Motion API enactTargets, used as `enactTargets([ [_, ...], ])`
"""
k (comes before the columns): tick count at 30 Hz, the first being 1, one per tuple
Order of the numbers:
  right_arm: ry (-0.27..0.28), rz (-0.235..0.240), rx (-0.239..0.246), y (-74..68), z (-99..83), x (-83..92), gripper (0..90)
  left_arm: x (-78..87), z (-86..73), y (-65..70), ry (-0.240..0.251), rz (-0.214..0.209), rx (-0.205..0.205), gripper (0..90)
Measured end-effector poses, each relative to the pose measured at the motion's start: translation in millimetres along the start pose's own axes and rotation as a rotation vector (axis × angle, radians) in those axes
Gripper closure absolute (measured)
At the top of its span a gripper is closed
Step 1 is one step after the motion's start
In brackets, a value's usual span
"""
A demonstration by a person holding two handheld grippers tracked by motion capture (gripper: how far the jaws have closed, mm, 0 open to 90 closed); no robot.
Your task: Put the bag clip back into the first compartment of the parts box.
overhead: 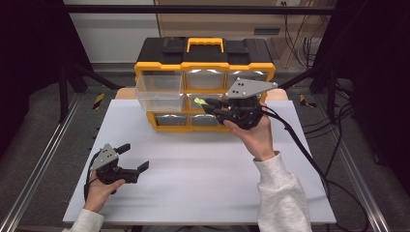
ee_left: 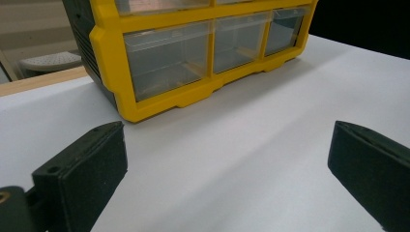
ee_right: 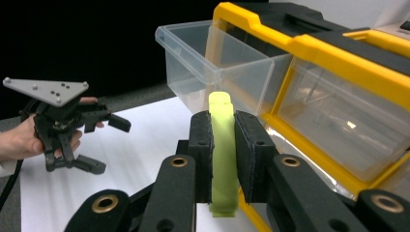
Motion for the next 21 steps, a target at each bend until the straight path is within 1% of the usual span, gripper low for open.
enactTargets([
  [11, 0.016, -0.014, 0.012, -0.9, 21.9, -9.2, 78.0, -0.5, -0.1, 0.6, -0.001, -0.002, 0.002, 0.3],
  [18, 0.019, -0.020, 0.011, -1.0, 32.0, -17.4, 78.0, -0.5, -0.2, 0.8, -0.002, -0.003, 0.000, 0.3],
  [21, 0.023, -0.015, 0.009, -2.1, 36.5, -21.1, 78.0, -0.7, -0.1, 1.1, 0.000, -0.004, 0.002, 0.3],
])
Point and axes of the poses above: each handheld gripper's, and its own axes: x roughly backward along the jaws, z roughly out of its top, y roughly to its right, the point moved 6 cm from there along -x, roughly forward along the jaws, and after that the axes turned 10 degrees about -x, right-handed, at the moved point
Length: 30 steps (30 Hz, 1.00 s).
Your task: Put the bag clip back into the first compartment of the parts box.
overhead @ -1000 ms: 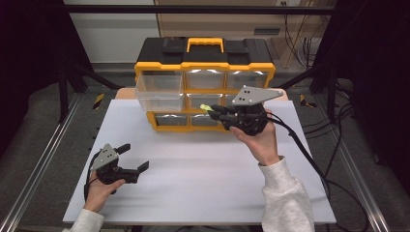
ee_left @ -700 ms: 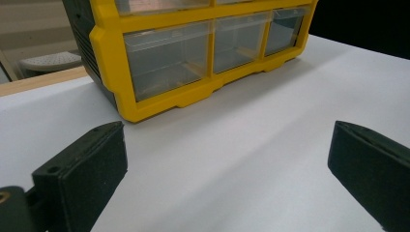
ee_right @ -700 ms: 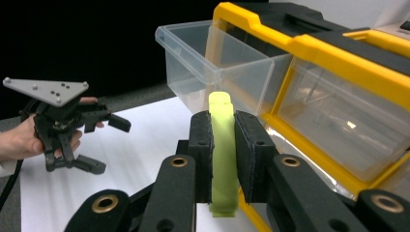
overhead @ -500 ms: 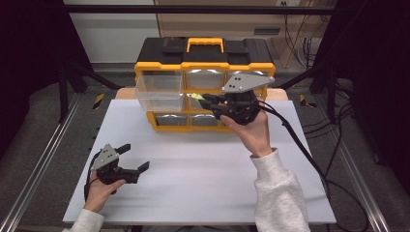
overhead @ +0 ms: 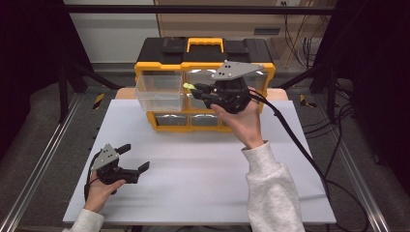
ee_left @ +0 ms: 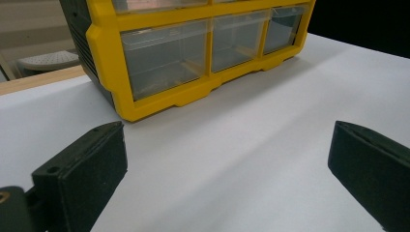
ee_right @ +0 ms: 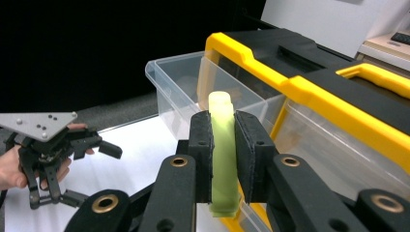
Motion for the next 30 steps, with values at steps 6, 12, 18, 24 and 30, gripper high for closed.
enactTargets([
  [6, -0.001, -0.001, 0.005, -0.7, 7.7, -9.0, 78.0, 0.0, -0.3, 0.0, -0.003, -0.001, -0.002, 0.3],
  [12, -0.001, -0.001, 0.005, 0.4, 10.7, -20.9, 78.0, -0.6, -0.1, 0.7, -0.002, -0.004, 0.000, 0.3],
  [18, 0.005, -0.003, 0.000, 1.2, 16.9, -30.5, 78.0, -0.5, 0.3, 0.7, 0.000, -0.004, 0.000, 0.3],
  [24, 0.003, -0.001, 0.003, -0.4, 24.2, -41.3, 78.0, -1.2, -0.1, 1.4, -0.005, -0.006, -0.004, 0.3],
  [30, -0.006, -0.006, -0.003, -0.6, 27.8, -53.3, 78.0, -1.1, -0.2, 1.2, -0.005, -0.006, -0.003, 0.3],
])
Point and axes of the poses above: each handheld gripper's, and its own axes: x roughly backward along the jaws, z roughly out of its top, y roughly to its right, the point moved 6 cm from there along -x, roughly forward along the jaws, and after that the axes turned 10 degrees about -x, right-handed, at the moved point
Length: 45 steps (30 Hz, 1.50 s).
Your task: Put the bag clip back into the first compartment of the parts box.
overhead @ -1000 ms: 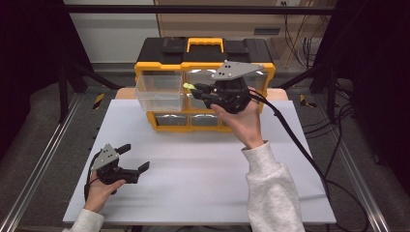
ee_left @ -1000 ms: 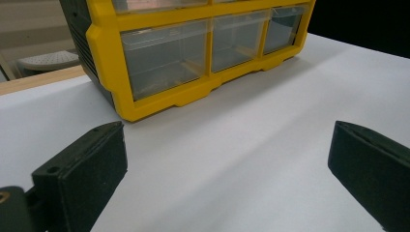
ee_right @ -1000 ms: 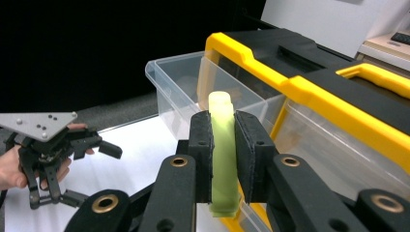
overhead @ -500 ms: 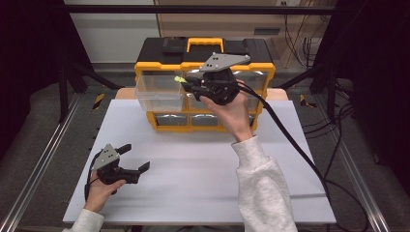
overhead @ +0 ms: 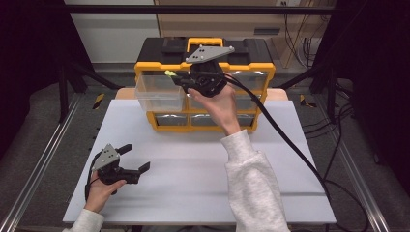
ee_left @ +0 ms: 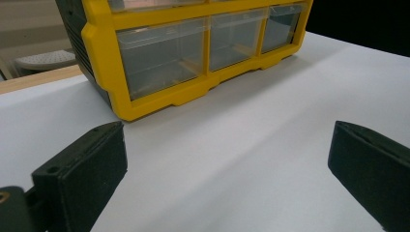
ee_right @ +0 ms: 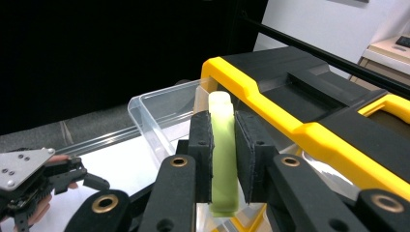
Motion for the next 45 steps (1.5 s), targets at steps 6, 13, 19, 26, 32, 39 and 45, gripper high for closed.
enactTargets([
  [6, -0.004, -0.010, 0.002, 0.4, 2.1, -10.7, 78.0, -0.3, -0.2, 0.1, -0.001, -0.001, 0.000, 0.3],
  [13, -0.001, -0.004, -0.007, -0.6, 2.8, -21.7, 78.0, 0.1, -0.4, -0.1, -0.001, -0.001, 0.001, 0.3],
  [19, -0.014, -0.009, -0.007, 1.0, -0.3, -29.2, 78.0, -1.1, -1.4, 0.4, -0.007, -0.004, 0.000, 0.2],
  [26, -0.015, -0.006, -0.024, 1.1, -3.7, -38.1, 77.9, -0.2, -0.7, -0.1, -0.003, -0.002, -0.001, 0.3],
  [32, -0.023, -0.006, -0.023, 1.7, -7.5, -44.4, 77.9, -0.4, -0.5, 0.6, -0.003, -0.002, -0.002, 0.3],
  [39, -0.048, -0.012, -0.020, 2.3, -12.8, -50.2, 77.8, -1.1, -1.3, 0.9, -0.008, -0.005, -0.002, 0.2],
  [45, -0.066, -0.011, -0.019, 0.6, -17.3, -55.1, 77.8, -1.1, -1.4, 1.0, -0.009, -0.006, -0.003, 0.2],
])
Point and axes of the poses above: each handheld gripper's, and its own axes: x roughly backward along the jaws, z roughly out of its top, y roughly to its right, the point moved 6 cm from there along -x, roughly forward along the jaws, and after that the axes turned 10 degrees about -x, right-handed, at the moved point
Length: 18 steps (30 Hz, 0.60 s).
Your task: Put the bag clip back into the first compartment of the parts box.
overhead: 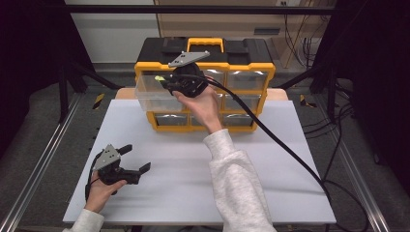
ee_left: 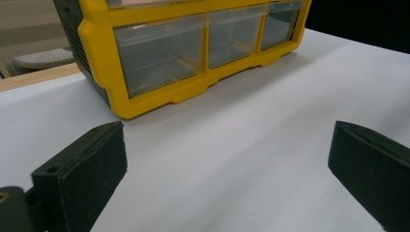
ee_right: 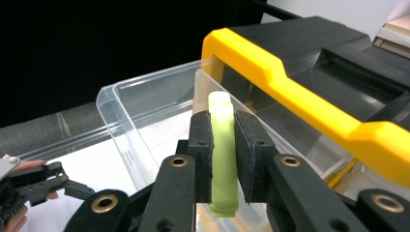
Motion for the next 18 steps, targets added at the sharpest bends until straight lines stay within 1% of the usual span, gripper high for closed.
enactTargets([
  [6, -0.023, -0.007, 0.010, 0.1, -4.2, -4.3, 77.6, 0.3, 0.3, 0.0, 0.003, 0.001, 0.000, 0.3],
  [8, -0.035, -0.012, 0.006, 1.1, -5.5, -5.7, 77.4, 0.4, 0.4, 0.0, 0.003, 0.001, 0.001, 0.3],
  [11, -0.036, -0.014, -0.005, 1.5, -5.3, -6.2, 76.0, 0.3, 0.3, 0.1, 0.003, 0.001, 0.000, 0.3],
  [12, -0.035, -0.016, -0.007, 1.4, -5.2, -6.1, 74.1, 0.3, 0.4, 0.1, 0.003, 0.001, 0.000, 0.3],
  [14, -0.028, -0.022, -0.002, 1.7, -4.7, -5.3, 73.4, 0.3, 0.4, 0.2, 0.003, 0.001, -0.001, 0.3],
  [16, -0.009, -0.030, -0.003, 1.7, -2.7, -2.6, 72.7, 0.3, 0.3, 0.1, 0.003, 0.001, -0.001, 0.3],
  [18, 0.015, -0.023, -0.007, 0.1, 0.6, 1.6, 68.9, 0.4, 0.4, 0.0, 0.003, 0.001, 0.000, 0.3],
])
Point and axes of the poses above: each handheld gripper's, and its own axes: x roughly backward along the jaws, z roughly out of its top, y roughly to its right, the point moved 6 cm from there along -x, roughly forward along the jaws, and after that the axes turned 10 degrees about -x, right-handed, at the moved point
